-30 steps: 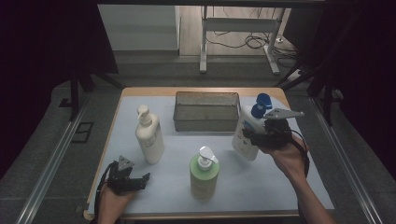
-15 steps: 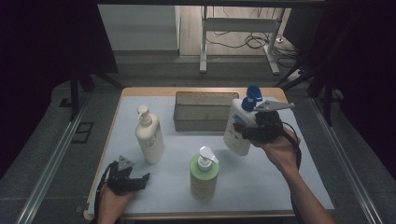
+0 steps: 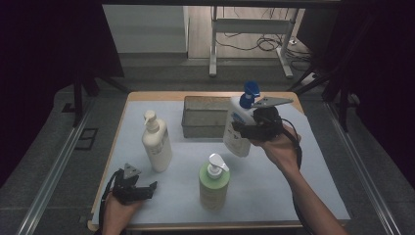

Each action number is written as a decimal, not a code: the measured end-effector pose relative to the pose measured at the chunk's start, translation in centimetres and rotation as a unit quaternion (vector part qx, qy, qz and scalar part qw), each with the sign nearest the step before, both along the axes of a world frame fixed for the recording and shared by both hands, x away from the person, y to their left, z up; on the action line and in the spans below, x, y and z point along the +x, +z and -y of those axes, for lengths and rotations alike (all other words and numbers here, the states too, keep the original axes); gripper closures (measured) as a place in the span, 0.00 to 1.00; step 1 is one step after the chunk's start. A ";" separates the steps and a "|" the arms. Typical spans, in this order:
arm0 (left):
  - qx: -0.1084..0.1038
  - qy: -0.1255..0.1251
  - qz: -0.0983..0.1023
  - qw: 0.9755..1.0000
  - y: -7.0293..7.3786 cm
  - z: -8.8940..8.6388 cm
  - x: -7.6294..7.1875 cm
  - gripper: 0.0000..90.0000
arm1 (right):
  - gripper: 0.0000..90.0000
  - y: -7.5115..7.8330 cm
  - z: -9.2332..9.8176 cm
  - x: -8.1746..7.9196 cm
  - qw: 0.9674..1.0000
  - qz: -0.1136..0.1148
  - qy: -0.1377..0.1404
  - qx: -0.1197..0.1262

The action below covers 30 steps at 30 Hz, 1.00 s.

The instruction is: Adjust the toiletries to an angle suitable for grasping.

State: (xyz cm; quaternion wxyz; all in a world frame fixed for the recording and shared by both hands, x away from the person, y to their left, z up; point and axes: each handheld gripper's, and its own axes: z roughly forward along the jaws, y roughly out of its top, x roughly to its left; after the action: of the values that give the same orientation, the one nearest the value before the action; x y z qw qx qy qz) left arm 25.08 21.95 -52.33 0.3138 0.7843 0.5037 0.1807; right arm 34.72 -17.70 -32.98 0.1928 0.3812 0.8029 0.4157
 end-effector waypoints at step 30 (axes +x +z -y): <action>0.000 0.000 0.000 1.000 0.0 0.0 0.0 0.14 | 0.46 1.1 -5.7 4.3 1.000 0.010 0.005 0.009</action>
State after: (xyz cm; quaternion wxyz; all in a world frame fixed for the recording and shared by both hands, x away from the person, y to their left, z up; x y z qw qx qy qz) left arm 25.10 21.96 -52.33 0.3137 0.7842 0.5039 0.1807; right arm 38.99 -12.04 -31.93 0.1951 0.3745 0.7994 0.4273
